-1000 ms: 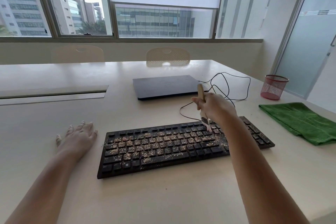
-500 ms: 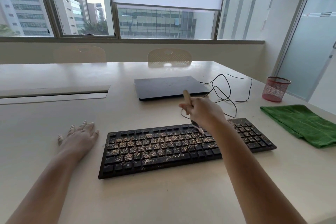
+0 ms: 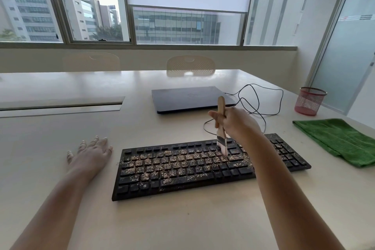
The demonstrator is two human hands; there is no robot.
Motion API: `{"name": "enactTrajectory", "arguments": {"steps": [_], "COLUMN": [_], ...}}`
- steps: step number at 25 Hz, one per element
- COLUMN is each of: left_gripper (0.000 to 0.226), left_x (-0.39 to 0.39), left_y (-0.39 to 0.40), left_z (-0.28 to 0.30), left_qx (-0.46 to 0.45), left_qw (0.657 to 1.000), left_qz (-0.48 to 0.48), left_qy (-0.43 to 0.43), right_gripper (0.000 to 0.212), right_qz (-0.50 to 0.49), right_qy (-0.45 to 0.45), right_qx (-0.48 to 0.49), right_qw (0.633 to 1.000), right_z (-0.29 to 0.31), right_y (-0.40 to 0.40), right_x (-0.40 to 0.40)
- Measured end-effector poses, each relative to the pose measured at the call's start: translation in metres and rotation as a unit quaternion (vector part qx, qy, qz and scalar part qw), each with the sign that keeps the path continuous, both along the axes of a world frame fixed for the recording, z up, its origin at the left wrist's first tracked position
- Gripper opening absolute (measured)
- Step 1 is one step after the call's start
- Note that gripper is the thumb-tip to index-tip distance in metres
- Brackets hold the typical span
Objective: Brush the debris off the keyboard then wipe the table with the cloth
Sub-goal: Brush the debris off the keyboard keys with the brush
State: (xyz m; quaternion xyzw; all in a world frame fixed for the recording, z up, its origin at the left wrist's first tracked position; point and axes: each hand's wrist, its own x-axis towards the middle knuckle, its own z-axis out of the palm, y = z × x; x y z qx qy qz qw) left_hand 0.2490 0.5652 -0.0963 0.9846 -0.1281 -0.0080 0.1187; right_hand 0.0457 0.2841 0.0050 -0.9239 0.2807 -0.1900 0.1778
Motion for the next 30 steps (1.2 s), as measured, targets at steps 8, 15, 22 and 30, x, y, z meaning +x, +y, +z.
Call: {"name": "enactTrajectory", "arguments": {"steps": [8, 15, 22, 30], "left_gripper": [0.053, 0.053, 0.054, 0.054], "left_x": [0.0008, 0.0008, -0.0002, -0.0006], "left_y": [0.0003, 0.0002, 0.0004, 0.001], "left_z": [-0.0001, 0.0001, 0.0002, 0.001], "left_qx": [0.001, 0.001, -0.002, 0.005], "left_qw": [1.0, 1.0, 1.0, 1.0], "left_qz": [-0.001, 0.001, 0.002, 0.0], "left_qy": [0.003, -0.002, 0.001, -0.002], "right_gripper": [0.051, 0.046, 0.048, 0.042], "right_qz": [-0.034, -0.001, -0.012, -0.002], "right_qy": [-0.019, -0.054, -0.072, -0.053], "right_qx": [0.002, 0.004, -0.006, 0.014], "right_qw": [0.999, 0.999, 0.997, 0.998], "right_z": [-0.0018, -0.0001, 0.0016, 0.0046], "right_y": [-0.0006, 0.0038, 0.0037, 0.0003], "right_x": [0.0034, 0.0042, 0.0019, -0.0016]}}
